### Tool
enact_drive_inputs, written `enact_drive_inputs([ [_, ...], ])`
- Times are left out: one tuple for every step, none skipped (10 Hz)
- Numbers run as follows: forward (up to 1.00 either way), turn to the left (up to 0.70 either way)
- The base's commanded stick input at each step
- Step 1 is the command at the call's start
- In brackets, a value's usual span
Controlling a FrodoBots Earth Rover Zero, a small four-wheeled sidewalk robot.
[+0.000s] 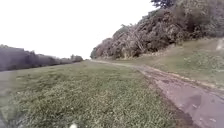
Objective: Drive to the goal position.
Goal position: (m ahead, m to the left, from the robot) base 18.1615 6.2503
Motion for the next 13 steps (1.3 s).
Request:
enact_drive_inputs([
  [0.05,0.0],
  [0.05,0.0],
  [0.04,0.0],
  [0.04,0.0],
  [0.05,0.0],
  [0.05,0.0],
  [0.04,0.0],
  [0.05,0.0],
  [0.05,0.0],
  [0.05,0.0],
  [0.05,0.0],
  [0.04,0.0],
  [0.05,0.0],
])
